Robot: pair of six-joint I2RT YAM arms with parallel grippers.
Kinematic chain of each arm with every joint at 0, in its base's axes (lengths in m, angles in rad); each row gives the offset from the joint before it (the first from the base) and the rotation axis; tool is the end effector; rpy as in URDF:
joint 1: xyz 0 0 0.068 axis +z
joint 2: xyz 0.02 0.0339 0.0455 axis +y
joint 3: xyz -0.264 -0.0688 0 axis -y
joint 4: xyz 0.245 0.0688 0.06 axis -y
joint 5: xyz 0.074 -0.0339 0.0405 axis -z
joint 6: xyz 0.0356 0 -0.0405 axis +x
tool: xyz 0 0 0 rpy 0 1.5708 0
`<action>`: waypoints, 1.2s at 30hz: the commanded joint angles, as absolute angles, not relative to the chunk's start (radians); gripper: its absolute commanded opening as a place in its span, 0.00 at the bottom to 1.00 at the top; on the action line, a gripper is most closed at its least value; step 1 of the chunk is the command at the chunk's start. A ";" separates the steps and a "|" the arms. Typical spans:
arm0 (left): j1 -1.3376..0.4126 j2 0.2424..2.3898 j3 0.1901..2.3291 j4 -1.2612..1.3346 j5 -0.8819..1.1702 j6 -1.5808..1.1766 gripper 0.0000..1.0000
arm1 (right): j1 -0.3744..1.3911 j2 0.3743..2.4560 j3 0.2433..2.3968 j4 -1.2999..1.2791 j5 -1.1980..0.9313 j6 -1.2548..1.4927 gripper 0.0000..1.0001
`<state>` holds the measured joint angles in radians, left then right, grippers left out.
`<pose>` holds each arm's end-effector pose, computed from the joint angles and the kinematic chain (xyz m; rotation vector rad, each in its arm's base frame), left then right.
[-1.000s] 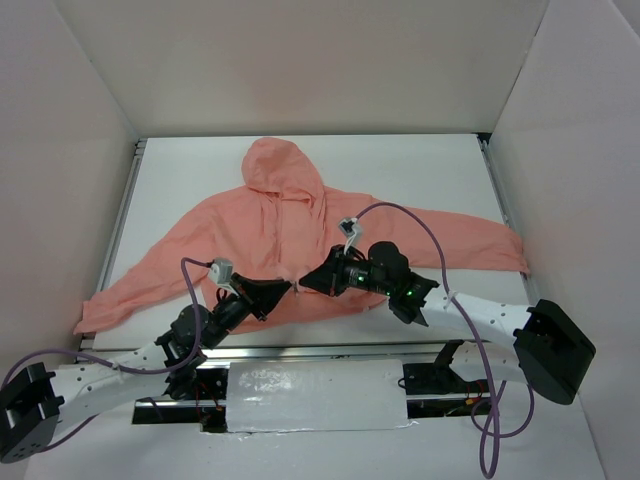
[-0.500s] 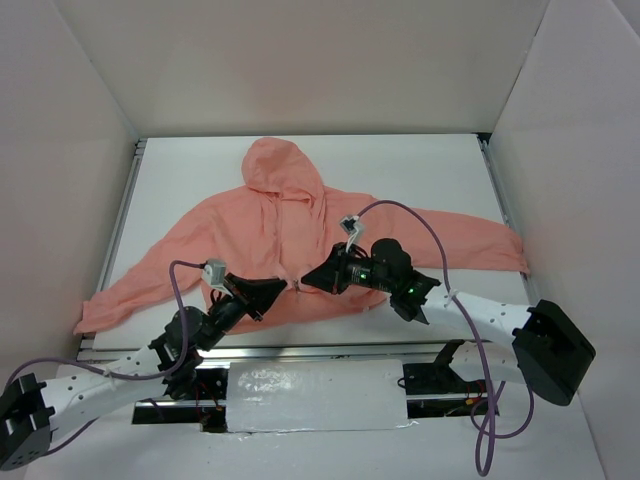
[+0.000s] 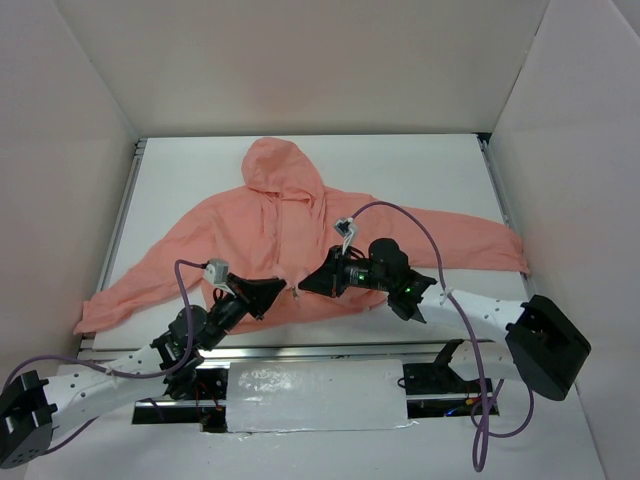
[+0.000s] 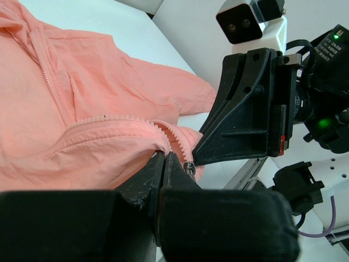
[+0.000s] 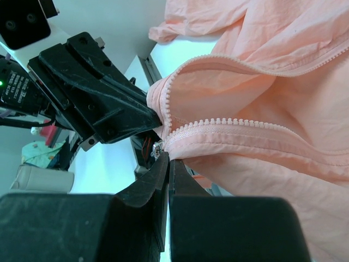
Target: Zip up the jacket
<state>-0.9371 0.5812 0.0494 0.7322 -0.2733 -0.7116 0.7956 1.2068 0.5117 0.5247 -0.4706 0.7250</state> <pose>0.0948 -0.1128 0.2075 -0.0800 1.4813 -1.1774 0.1682 0.1947 0.2314 -0.4610 1.9288 1.4665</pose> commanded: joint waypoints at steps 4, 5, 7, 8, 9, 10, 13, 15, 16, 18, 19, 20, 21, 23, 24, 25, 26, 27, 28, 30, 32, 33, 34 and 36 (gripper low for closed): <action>-0.933 0.575 0.058 0.790 -0.285 -0.704 0.00 | 0.790 1.224 0.515 0.581 -0.495 0.724 0.00; -0.934 0.572 0.058 0.787 -0.287 -0.704 0.00 | 0.788 1.226 0.512 0.584 -0.495 0.724 0.00; -0.934 0.569 0.057 0.782 -0.288 -0.706 0.00 | 0.790 1.227 0.509 0.586 -0.492 0.727 0.00; -0.934 0.565 0.057 0.781 -0.288 -0.704 0.00 | 0.792 1.227 0.509 0.586 -0.492 0.726 0.00; -0.933 0.563 0.055 0.778 -0.290 -0.706 0.00 | 0.790 1.227 0.511 0.584 -0.492 0.727 0.00; -0.934 0.563 0.055 0.779 -0.288 -0.704 0.00 | 0.790 1.227 0.514 0.580 -0.488 0.724 0.00; -0.934 0.563 0.055 0.782 -0.287 -0.706 0.00 | 0.790 1.224 0.517 0.572 -0.488 0.721 0.00; -0.934 0.568 0.057 0.784 -0.285 -0.706 0.00 | 0.790 1.226 0.523 0.563 -0.480 0.718 0.00; -0.933 0.569 0.055 0.787 -0.284 -0.706 0.00 | 0.790 1.226 0.528 0.551 -0.474 0.715 0.00; -0.933 0.569 0.058 0.787 -0.285 -0.709 0.00 | 0.790 1.230 0.528 0.551 -0.477 0.715 0.00; -0.934 0.568 0.057 0.788 -0.284 -0.706 0.00 | 0.790 1.230 0.526 0.557 -0.482 0.718 0.00; -0.934 0.569 0.057 0.785 -0.284 -0.706 0.00 | 0.790 1.230 0.526 0.558 -0.482 0.718 0.00; -0.933 0.569 0.058 0.787 -0.284 -0.706 0.00 | 0.790 1.229 0.526 0.558 -0.480 0.719 0.00; -0.934 0.574 0.058 0.792 -0.281 -0.709 0.00 | 0.790 1.229 0.529 0.554 -0.480 0.719 0.00; -0.934 0.575 0.058 0.796 -0.279 -0.707 0.00 | 0.790 1.227 0.529 0.552 -0.480 0.718 0.00; -0.934 0.583 0.058 0.799 -0.278 -0.709 0.00 | 0.790 1.227 0.532 0.549 -0.479 0.716 0.00; -0.934 0.586 0.058 0.802 -0.275 -0.709 0.00 | 0.790 1.227 0.532 0.546 -0.477 0.716 0.00; -0.933 0.589 0.058 0.805 -0.273 -0.709 0.00 | 0.790 1.226 0.534 0.546 -0.477 0.716 0.00; -0.934 0.595 0.058 0.810 -0.268 -0.710 0.00 | 0.790 1.226 0.535 0.545 -0.476 0.716 0.00; -0.933 0.600 0.058 0.815 -0.265 -0.710 0.00 | 0.792 1.221 0.537 0.538 -0.472 0.713 0.00; -0.933 0.604 0.058 0.821 -0.262 -0.712 0.00 | 0.790 1.220 0.541 0.531 -0.469 0.712 0.00; -0.933 0.606 0.058 0.821 -0.262 -0.713 0.00 | 0.790 1.218 0.543 0.529 -0.468 0.710 0.00; -0.934 0.607 0.058 0.824 -0.259 -0.712 0.00 | 0.792 1.216 0.543 0.526 -0.465 0.710 0.00; -0.934 0.611 0.057 0.825 -0.258 -0.713 0.00 | 0.790 1.213 0.548 0.515 -0.459 0.709 0.00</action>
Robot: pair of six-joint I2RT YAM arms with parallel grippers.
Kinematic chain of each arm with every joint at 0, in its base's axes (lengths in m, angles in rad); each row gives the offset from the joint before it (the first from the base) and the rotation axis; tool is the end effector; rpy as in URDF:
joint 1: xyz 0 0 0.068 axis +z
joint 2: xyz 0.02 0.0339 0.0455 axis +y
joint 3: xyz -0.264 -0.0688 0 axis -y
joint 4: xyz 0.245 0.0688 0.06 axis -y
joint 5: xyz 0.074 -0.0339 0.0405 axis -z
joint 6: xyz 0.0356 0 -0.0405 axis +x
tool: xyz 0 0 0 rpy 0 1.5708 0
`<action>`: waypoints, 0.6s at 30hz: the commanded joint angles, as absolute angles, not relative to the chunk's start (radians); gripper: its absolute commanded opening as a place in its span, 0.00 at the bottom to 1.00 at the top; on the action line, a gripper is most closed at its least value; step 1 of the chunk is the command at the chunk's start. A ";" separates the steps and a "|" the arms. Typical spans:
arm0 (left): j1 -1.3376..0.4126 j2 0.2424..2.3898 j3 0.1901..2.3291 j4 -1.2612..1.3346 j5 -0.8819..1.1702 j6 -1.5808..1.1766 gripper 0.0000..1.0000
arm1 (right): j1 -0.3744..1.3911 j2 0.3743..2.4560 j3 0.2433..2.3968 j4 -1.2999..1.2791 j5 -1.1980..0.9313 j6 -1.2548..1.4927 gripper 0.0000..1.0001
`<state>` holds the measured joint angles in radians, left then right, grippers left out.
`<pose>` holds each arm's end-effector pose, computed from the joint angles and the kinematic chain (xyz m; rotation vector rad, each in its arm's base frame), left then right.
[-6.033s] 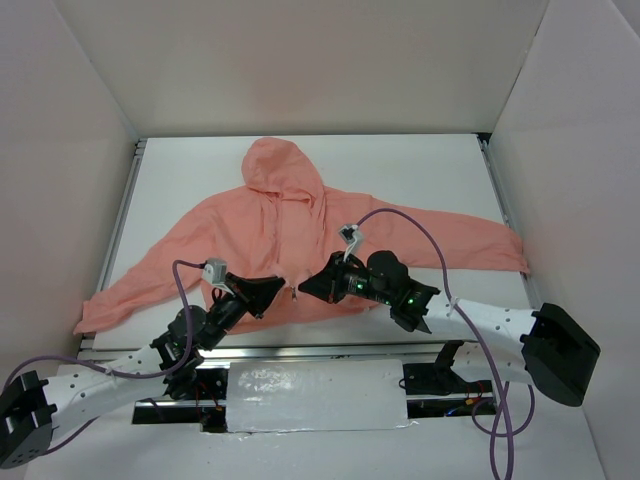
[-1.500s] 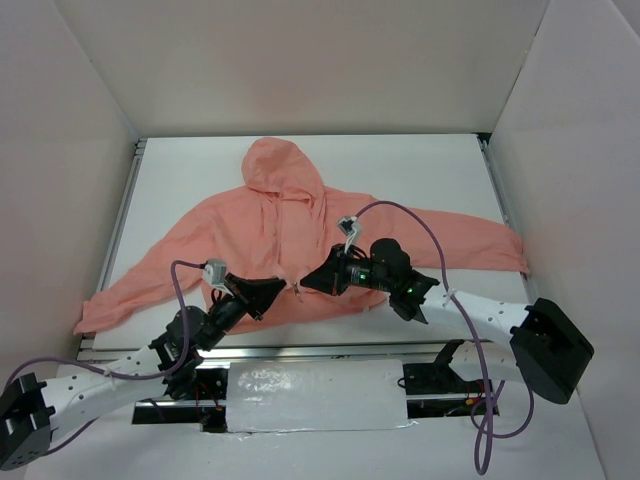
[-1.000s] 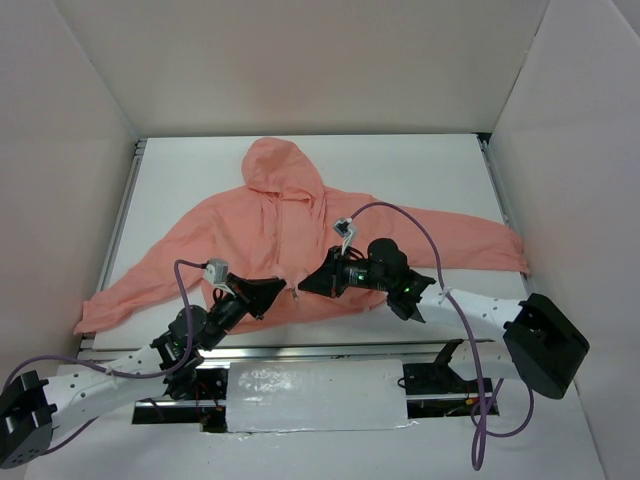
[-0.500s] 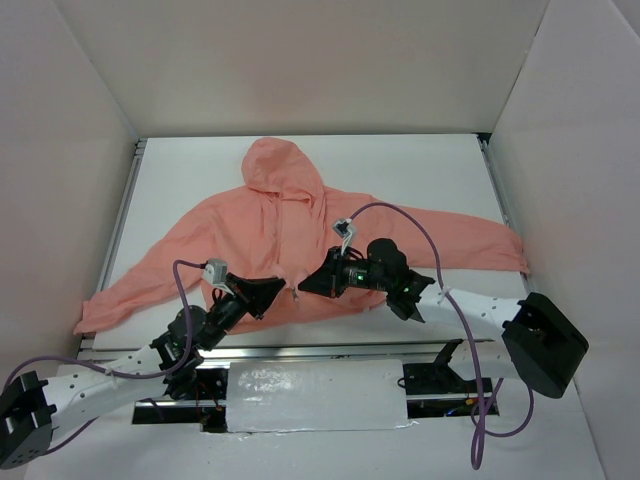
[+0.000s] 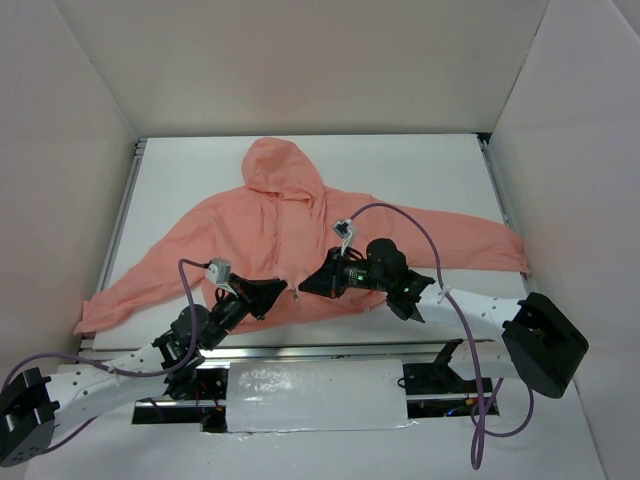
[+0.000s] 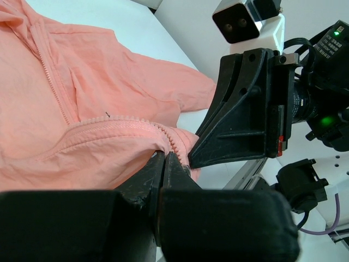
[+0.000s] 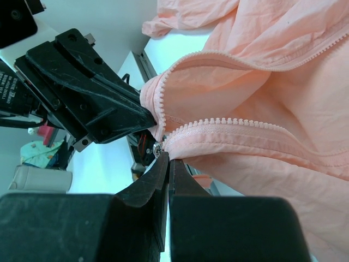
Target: Zip up the jacket
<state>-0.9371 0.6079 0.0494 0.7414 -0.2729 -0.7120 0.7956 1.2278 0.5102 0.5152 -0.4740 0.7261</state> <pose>0.0962 -0.1147 0.2050 -0.0765 1.4986 -1.1686 0.1695 0.1962 0.2250 -0.4587 1.9656 1.4602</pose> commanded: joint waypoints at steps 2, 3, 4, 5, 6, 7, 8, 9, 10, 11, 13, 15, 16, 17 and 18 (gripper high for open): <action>-0.934 0.612 0.055 0.831 -0.255 -0.715 0.00 | 0.790 1.212 0.552 0.509 -0.456 0.706 0.00; -0.933 0.612 0.055 0.831 -0.255 -0.715 0.00 | 0.790 1.213 0.555 0.508 -0.454 0.706 0.00; -0.933 0.612 0.055 0.833 -0.253 -0.715 0.00 | 0.790 1.215 0.557 0.506 -0.453 0.706 0.00; -0.934 0.612 0.055 0.833 -0.252 -0.716 0.00 | 0.790 1.218 0.558 0.506 -0.451 0.704 0.00; -0.933 0.612 0.054 0.834 -0.252 -0.716 0.00 | 0.790 1.219 0.560 0.506 -0.449 0.706 0.00; -0.933 0.612 0.054 0.836 -0.250 -0.718 0.00 | 0.790 1.223 0.561 0.505 -0.448 0.706 0.00; -0.933 0.609 0.052 0.835 -0.249 -0.719 0.00 | 0.790 1.224 0.560 0.506 -0.446 0.707 0.00; -0.933 0.607 0.052 0.836 -0.247 -0.721 0.00 | 0.790 1.226 0.561 0.506 -0.442 0.707 0.00; -0.933 0.607 0.051 0.838 -0.245 -0.719 0.00 | 0.790 1.226 0.560 0.508 -0.440 0.707 0.00; -0.934 0.607 0.049 0.835 -0.245 -0.721 0.00 | 0.790 1.227 0.560 0.509 -0.440 0.707 0.00; -0.934 0.607 0.048 0.836 -0.244 -0.719 0.00 | 0.790 1.221 0.560 0.509 -0.439 0.707 0.00; -0.933 0.612 0.045 0.842 -0.242 -0.721 0.00 | 0.790 1.220 0.564 0.508 -0.440 0.706 0.00; -0.933 0.614 0.043 0.844 -0.241 -0.721 0.00 | 0.790 1.218 0.569 0.506 -0.440 0.706 0.00; -0.933 0.617 0.043 0.845 -0.239 -0.721 0.00 | 0.790 1.216 0.571 0.503 -0.439 0.703 0.00; -0.933 0.618 0.043 0.848 -0.236 -0.721 0.00 | 0.785 1.215 0.574 0.500 -0.437 0.701 0.00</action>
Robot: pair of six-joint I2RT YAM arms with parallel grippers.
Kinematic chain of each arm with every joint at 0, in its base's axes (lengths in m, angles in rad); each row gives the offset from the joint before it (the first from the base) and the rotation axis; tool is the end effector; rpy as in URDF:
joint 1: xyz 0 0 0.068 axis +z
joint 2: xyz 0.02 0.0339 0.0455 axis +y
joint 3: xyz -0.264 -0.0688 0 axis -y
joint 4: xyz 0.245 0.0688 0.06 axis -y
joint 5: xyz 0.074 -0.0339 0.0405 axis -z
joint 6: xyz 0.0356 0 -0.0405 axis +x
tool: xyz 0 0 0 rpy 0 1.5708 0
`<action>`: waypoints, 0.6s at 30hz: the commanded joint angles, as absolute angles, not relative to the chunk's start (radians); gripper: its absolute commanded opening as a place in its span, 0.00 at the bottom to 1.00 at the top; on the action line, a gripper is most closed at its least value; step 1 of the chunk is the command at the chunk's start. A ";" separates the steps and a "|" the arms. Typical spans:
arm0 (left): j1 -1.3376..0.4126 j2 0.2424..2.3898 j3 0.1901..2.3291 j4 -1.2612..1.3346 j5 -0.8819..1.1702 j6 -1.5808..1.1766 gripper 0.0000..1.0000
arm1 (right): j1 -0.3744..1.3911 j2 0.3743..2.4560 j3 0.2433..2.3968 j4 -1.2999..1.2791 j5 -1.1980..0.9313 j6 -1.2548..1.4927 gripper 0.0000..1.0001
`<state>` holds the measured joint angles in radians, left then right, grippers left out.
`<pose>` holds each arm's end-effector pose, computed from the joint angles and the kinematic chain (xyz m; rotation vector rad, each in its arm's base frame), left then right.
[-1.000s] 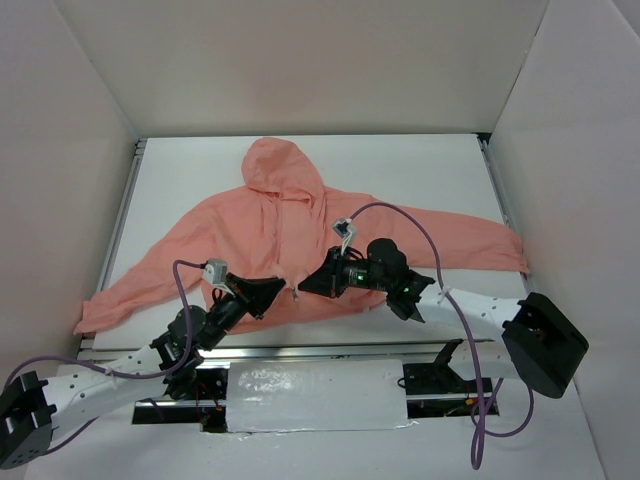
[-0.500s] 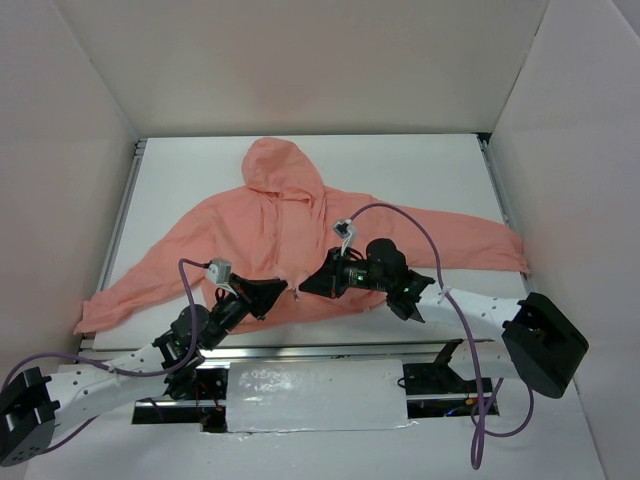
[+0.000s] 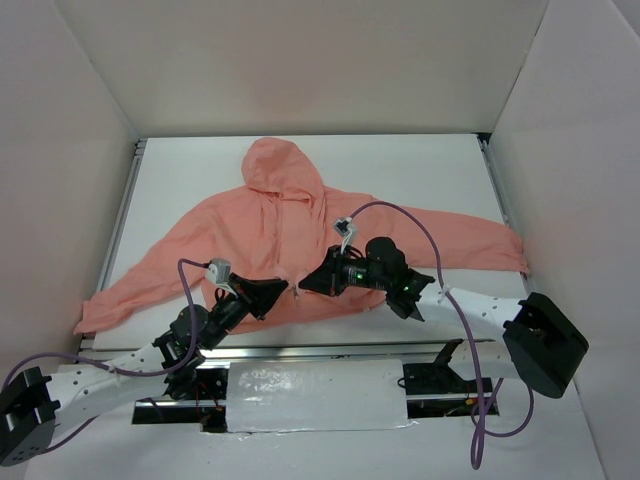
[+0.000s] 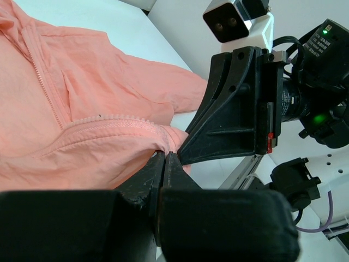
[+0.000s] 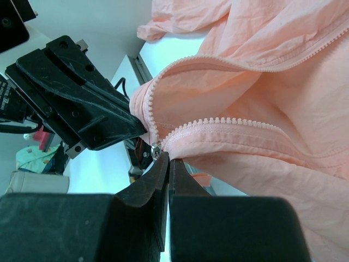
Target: Zip up the jacket
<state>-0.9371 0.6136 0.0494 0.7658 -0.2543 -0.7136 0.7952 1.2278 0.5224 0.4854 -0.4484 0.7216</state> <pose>0.0958 -0.1152 0.2069 -0.0647 1.4826 -1.1926 0.1711 0.1966 0.2258 -0.4380 1.9821 1.4307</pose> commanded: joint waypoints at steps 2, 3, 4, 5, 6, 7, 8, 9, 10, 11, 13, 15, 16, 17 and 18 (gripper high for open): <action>-0.933 0.623 0.041 0.851 -0.233 -0.719 0.00 | 0.787 1.215 0.580 0.492 -0.436 0.700 0.00; -0.933 0.626 0.043 0.854 -0.230 -0.719 0.00 | 0.790 1.215 0.583 0.491 -0.434 0.699 0.00; -0.934 0.624 0.041 0.856 -0.230 -0.719 0.00 | 0.788 1.215 0.584 0.488 -0.434 0.698 0.00; -0.934 0.626 0.041 0.856 -0.229 -0.721 0.00 | 0.788 1.215 0.586 0.486 -0.433 0.696 0.00; -0.933 0.624 0.040 0.859 -0.226 -0.718 0.00 | 0.785 1.218 0.586 0.488 -0.431 0.698 0.00; -0.933 0.624 0.038 0.859 -0.224 -0.719 0.00 | 0.785 1.218 0.584 0.489 -0.431 0.699 0.00; -0.933 0.624 0.040 0.859 -0.222 -0.718 0.00 | 0.785 1.218 0.584 0.491 -0.430 0.699 0.00; -0.934 0.624 0.038 0.858 -0.219 -0.716 0.00 | 0.785 1.219 0.584 0.494 -0.431 0.699 0.00; -0.934 0.624 0.038 0.857 -0.218 -0.719 0.00 | 0.785 1.220 0.584 0.495 -0.433 0.698 0.00; -0.934 0.624 0.035 0.857 -0.218 -0.719 0.00 | 0.784 1.221 0.583 0.497 -0.436 0.698 0.00; -0.934 0.624 0.034 0.861 -0.216 -0.721 0.00 | 0.784 1.221 0.578 0.511 -0.442 0.695 0.00; -0.934 0.624 0.032 0.861 -0.215 -0.721 0.00 | 0.779 1.220 0.575 0.535 -0.457 0.693 0.00; -0.933 0.624 0.032 0.859 -0.213 -0.724 0.00 | 0.776 1.218 0.571 0.543 -0.465 0.692 0.00; -0.933 0.624 0.031 0.861 -0.212 -0.724 0.00 | 0.775 1.218 0.569 0.548 -0.471 0.690 0.00; -0.933 0.626 0.031 0.861 -0.210 -0.724 0.00 | 0.773 1.216 0.566 0.552 -0.472 0.692 0.00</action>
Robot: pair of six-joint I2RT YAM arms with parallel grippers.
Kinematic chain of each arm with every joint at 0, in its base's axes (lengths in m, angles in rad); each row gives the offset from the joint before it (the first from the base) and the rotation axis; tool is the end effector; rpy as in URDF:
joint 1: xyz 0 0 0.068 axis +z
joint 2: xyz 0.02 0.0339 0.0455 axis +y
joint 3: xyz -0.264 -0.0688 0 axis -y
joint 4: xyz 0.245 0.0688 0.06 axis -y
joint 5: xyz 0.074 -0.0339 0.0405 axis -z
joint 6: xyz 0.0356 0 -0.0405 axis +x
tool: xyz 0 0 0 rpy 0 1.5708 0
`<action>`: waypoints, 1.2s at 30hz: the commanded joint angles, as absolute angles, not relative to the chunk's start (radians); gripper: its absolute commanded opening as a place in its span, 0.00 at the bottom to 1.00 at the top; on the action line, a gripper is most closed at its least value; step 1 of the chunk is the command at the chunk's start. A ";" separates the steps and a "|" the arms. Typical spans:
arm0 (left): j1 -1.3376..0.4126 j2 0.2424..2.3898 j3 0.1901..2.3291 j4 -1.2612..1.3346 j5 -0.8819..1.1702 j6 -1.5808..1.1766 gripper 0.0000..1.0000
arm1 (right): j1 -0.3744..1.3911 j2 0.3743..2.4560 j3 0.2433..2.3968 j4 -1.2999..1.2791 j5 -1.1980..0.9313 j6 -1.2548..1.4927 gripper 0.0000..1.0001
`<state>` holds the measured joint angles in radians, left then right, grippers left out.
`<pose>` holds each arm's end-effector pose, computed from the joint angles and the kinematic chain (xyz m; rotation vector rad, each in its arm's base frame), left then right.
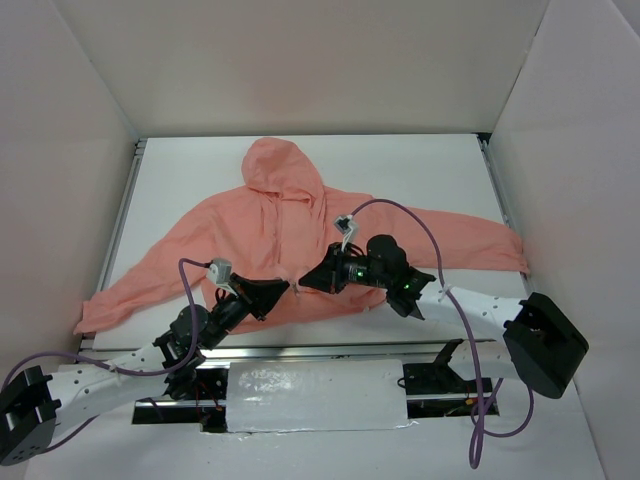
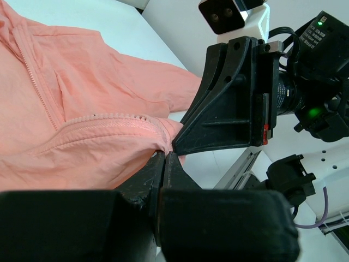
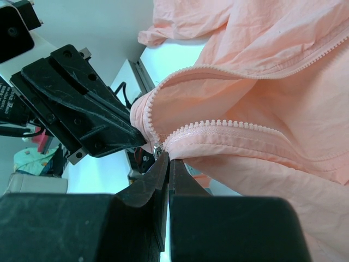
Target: Zip up the jacket
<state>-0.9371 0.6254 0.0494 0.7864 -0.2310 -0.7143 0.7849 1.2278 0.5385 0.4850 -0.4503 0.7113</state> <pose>0.0956 -0.1164 0.2076 -0.0458 1.4765 -1.2135 0.1746 0.1963 0.2311 -0.4404 1.9592 1.4245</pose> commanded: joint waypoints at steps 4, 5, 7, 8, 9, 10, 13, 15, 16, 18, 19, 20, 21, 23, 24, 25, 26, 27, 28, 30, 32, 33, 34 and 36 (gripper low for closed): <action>-0.934 0.640 0.023 0.867 -0.207 -0.735 0.00 | 0.767 1.207 0.560 0.571 -0.482 0.696 0.00; -0.933 0.647 0.021 0.870 -0.207 -0.736 0.00 | 0.765 1.204 0.560 0.572 -0.485 0.696 0.00; -0.934 0.656 0.020 0.876 -0.206 -0.741 0.00 | 0.764 1.201 0.560 0.574 -0.488 0.696 0.00; -0.934 0.660 0.020 0.882 -0.204 -0.742 0.00 | 0.762 1.201 0.560 0.578 -0.492 0.696 0.00; -0.934 0.667 0.020 0.884 -0.201 -0.742 0.00 | 0.761 1.201 0.560 0.580 -0.495 0.696 0.00; -0.934 0.670 0.020 0.888 -0.198 -0.744 0.00 | 0.764 1.203 0.560 0.580 -0.495 0.696 0.00; -0.934 0.681 0.021 0.899 -0.189 -0.745 0.00 | 0.758 1.203 0.551 0.601 -0.508 0.703 0.00; -0.933 0.692 0.021 0.905 -0.183 -0.747 0.00 | 0.753 1.200 0.548 0.610 -0.512 0.704 0.00; -0.934 0.693 0.020 0.908 -0.180 -0.749 0.00 | 0.752 1.197 0.546 0.612 -0.512 0.707 0.00; -0.934 0.699 0.018 0.919 -0.167 -0.752 0.00 | 0.749 1.195 0.549 0.606 -0.512 0.706 0.00; -0.934 0.701 0.015 0.925 -0.158 -0.752 0.00 | 0.746 1.192 0.549 0.607 -0.506 0.709 0.00; -0.934 0.701 0.015 0.928 -0.158 -0.752 0.00 | 0.746 1.192 0.549 0.607 -0.506 0.710 0.00; -0.933 0.700 0.015 0.930 -0.156 -0.753 0.00 | 0.742 1.192 0.548 0.610 -0.503 0.712 0.00; -0.934 0.695 0.009 0.942 -0.155 -0.761 0.00 | 0.739 1.192 0.542 0.626 -0.500 0.729 0.00; -0.933 0.692 0.005 0.948 -0.155 -0.764 0.00 | 0.739 1.195 0.537 0.638 -0.512 0.736 0.00; -0.934 0.689 0.003 0.954 -0.155 -0.773 0.00 | 0.736 1.196 0.525 0.675 -0.520 0.758 0.00; -0.934 0.686 0.003 0.960 -0.152 -0.776 0.00 | 0.735 1.198 0.520 0.692 -0.528 0.768 0.00; -0.934 0.686 0.003 0.969 -0.150 -0.779 0.00 | 0.733 1.200 0.511 0.724 -0.532 0.781 0.00; -0.934 0.681 0.003 0.974 -0.149 -0.785 0.00 | 0.730 1.200 0.508 0.736 -0.538 0.801 0.00; -0.933 0.680 0.003 0.989 -0.137 -0.787 0.00 | 0.732 1.193 0.500 0.759 -0.537 0.813 0.00; -0.933 0.681 0.003 0.989 -0.129 -0.788 0.00 | 0.729 1.175 0.499 0.764 -0.523 0.825 0.00; -0.934 0.686 0.003 0.991 -0.127 -0.790 0.00 | 0.729 1.167 0.500 0.759 -0.519 0.830 0.00; -0.933 0.690 0.003 0.994 -0.124 -0.788 0.00 | 0.727 1.163 0.500 0.756 -0.509 0.833 0.00; -0.934 0.701 -0.023 1.003 -0.120 -0.790 0.00 | 0.723 1.144 0.505 0.759 -0.508 0.839 0.00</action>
